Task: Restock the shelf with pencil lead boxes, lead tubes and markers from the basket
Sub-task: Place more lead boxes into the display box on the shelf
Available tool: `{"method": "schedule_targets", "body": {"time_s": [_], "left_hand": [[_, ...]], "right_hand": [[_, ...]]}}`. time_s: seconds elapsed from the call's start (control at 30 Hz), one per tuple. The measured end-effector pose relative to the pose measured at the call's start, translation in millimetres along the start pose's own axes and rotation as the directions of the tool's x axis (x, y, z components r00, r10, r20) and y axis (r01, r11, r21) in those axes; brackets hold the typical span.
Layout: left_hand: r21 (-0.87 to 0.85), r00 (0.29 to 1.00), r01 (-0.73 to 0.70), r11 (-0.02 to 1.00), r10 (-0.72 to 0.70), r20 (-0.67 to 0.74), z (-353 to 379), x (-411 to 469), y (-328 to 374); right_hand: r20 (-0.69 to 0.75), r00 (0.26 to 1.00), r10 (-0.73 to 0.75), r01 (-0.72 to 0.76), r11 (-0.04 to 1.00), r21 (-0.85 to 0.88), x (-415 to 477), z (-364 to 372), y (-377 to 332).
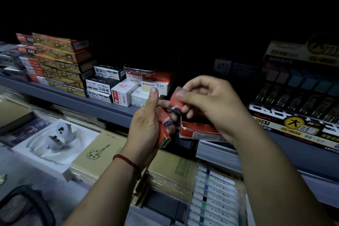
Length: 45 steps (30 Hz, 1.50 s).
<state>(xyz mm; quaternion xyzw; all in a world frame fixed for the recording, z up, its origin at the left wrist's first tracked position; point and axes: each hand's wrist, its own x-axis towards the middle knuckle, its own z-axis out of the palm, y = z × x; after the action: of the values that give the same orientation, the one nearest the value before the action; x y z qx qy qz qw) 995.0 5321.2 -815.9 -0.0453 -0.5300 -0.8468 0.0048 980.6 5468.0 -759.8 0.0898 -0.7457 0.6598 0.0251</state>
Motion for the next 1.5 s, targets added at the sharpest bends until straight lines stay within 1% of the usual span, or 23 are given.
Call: {"method": "schedule_targets", "body": {"time_s": [0.03,0.07,0.1,0.13,0.2,0.23,0.3,0.4,0.5,0.63,0.73,0.8,0.87,0.93,1.0,1.03,1.07,1.1,1.2,1.3,1.37,1.43,1.5], "left_hand": [[-0.004,1.000,0.006,1.000,-0.006,0.001,0,0,0],[-0.006,1.000,0.011,1.000,-0.011,0.006,-1,0,0],[-0.013,1.000,0.012,1.000,-0.012,0.010,-1,0,0],[-0.029,1.000,0.010,1.000,-0.010,0.012,-2,0,1],[-0.053,1.000,0.006,0.999,-0.006,0.007,-4,0,0],[-0.051,1.000,0.007,0.999,-0.007,0.006,-4,0,0],[-0.029,1.000,0.015,0.999,-0.015,0.005,-4,-1,-1],[-0.036,1.000,0.021,0.999,-0.021,0.019,-4,-1,0],[-0.057,1.000,0.016,0.998,-0.015,0.025,-4,0,0],[-0.069,1.000,0.016,0.998,-0.014,0.018,-4,0,-1],[-0.069,1.000,0.021,0.997,-0.021,0.002,-3,1,-1],[-0.063,1.000,0.020,0.998,-0.020,-0.009,-3,1,-1],[-0.056,1.000,0.018,0.998,-0.019,-0.011,-3,2,-1],[-0.054,1.000,0.013,0.998,-0.014,-0.016,-2,1,-1],[-0.021,0.998,0.013,1.000,-0.014,-0.064,-2,2,-2],[-0.006,0.995,0.018,1.000,-0.018,-0.103,-2,3,-3],[0.004,0.989,0.026,1.000,-0.025,-0.147,0,3,-2],[0.002,0.982,0.034,0.999,-0.033,-0.189,0,3,-2],[-0.045,0.957,0.044,0.998,-0.055,-0.286,4,3,-2],[-0.067,0.961,0.024,0.998,-0.041,-0.272,8,2,-1],[-0.090,0.967,0.023,0.996,-0.045,-0.249,10,3,-1],[-0.218,0.975,0.034,0.975,-0.080,-0.206,11,4,0],[-0.325,0.994,0.045,0.945,-0.076,-0.083,11,4,2]], "right_hand": [[-0.076,0.997,0.015,-0.009,0.996,0.084,1,-5,-1],[-0.158,0.987,0.022,-0.004,0.993,0.115,2,-11,-2],[-0.245,0.969,0.016,0.000,0.998,0.064,3,-18,0],[-0.328,0.945,0.001,-0.016,0.999,-0.043,3,-25,3],[-0.462,0.886,-0.029,-0.117,0.952,-0.284,5,-39,13],[-0.497,0.867,-0.036,-0.172,0.915,-0.366,7,-43,18],[-0.514,0.857,-0.038,-0.243,0.850,-0.467,10,-45,26],[-0.509,0.858,-0.064,-0.288,0.761,-0.581,15,-41,31],[-0.487,0.872,-0.055,-0.303,0.722,-0.623,15,-37,30],[-0.401,0.914,-0.066,-0.262,0.657,-0.707,12,-36,30],[-0.376,0.921,-0.101,-0.221,0.659,-0.719,10,-38,30],[-0.326,0.933,-0.151,-0.138,0.688,-0.712,8,-35,25],[-0.187,0.966,-0.178,0.009,0.747,-0.665,3,-26,15],[0.026,0.989,-0.148,0.135,0.802,-0.582,-4,-13,3],[0.260,0.964,-0.048,0.164,0.879,-0.447,-13,-1,-8],[0.348,0.938,-0.017,0.169,0.896,-0.412,-16,3,-11],[0.396,0.918,-0.009,0.189,0.888,-0.419,-18,6,-12],[0.410,0.912,-0.017,0.221,0.862,-0.456,-19,9,-12],[0.366,0.929,-0.061,0.269,0.790,-0.551,-19,12,-14],[0.338,0.941,-0.026,0.233,0.775,-0.588,-19,13,-15],[0.291,0.957,-0.012,0.173,0.827,-0.535,-18,12,-12],[0.213,0.977,-0.002,0.096,0.897,-0.432,-16,6,-10],[0.150,0.989,0.009,0.046,0.932,-0.360,-13,-3,-10]]}}
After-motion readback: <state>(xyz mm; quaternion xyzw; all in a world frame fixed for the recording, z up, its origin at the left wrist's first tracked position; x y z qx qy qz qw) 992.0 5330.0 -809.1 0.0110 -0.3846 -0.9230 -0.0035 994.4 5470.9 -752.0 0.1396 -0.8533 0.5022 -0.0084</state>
